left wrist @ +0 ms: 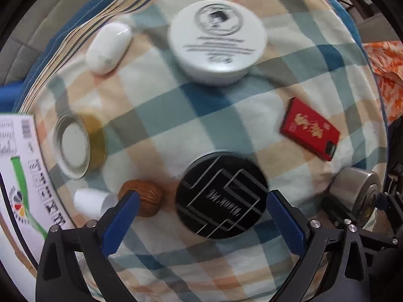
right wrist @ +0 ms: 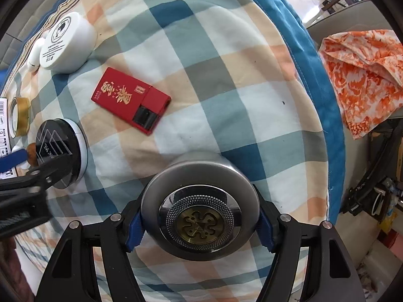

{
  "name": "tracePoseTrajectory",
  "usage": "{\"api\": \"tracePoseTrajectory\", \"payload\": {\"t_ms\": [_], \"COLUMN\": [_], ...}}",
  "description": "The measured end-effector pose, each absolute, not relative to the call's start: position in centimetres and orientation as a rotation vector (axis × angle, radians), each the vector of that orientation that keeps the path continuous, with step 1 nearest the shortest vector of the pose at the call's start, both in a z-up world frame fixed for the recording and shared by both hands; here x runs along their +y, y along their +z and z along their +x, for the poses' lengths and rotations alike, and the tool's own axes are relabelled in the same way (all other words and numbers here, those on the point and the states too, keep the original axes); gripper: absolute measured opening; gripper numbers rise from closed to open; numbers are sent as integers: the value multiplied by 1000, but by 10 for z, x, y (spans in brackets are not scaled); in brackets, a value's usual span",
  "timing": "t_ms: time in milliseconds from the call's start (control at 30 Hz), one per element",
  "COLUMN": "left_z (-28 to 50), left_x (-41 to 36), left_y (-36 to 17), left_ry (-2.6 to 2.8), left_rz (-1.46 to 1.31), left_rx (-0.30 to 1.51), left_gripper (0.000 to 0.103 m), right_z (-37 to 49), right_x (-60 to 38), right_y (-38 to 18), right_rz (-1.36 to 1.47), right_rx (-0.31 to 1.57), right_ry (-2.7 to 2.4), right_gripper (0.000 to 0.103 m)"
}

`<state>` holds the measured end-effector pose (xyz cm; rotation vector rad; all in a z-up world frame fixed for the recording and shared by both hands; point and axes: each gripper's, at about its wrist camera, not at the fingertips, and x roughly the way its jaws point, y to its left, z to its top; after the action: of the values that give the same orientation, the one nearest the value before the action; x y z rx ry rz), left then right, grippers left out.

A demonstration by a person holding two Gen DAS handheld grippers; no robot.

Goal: Organize rigid objects
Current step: 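Grasp the black round tin with the left tool while the right tool grasps the silver tin, then carry both tins into the cardboard box and lower them to its floor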

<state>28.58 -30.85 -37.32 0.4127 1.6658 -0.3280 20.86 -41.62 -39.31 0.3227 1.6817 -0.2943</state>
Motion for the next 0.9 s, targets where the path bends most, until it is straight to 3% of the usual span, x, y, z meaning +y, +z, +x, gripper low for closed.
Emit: {"api": "tracePoseTrajectory", "payload": {"t_ms": [67, 233, 333, 467, 533, 900], "left_z": [287, 287, 287, 291, 287, 281], "left_x": [-320, -336, -332, -333, -337, -302], "left_y": [-371, -400, -409, -405, -399, -371], "left_ry": [-352, -356, -343, -346, -351, -352], "left_rz": [465, 503, 457, 452, 444, 355], "left_rx": [1651, 1731, 1732, 1734, 1734, 1671], "left_gripper": [73, 75, 86, 83, 73, 73], "right_z": [207, 194, 190, 189, 189, 192], "right_x": [-424, -427, -435, -445, -445, -435], "right_y": [-390, -386, -392, -407, -409, -385], "right_rz": [327, 335, 346, 347, 331, 332], "right_rx": [1681, 1684, 1691, 1704, 1702, 1680], "right_ry": [-297, -284, -276, -270, -273, -242], "right_gripper": [74, 74, 74, 74, 74, 73]}}
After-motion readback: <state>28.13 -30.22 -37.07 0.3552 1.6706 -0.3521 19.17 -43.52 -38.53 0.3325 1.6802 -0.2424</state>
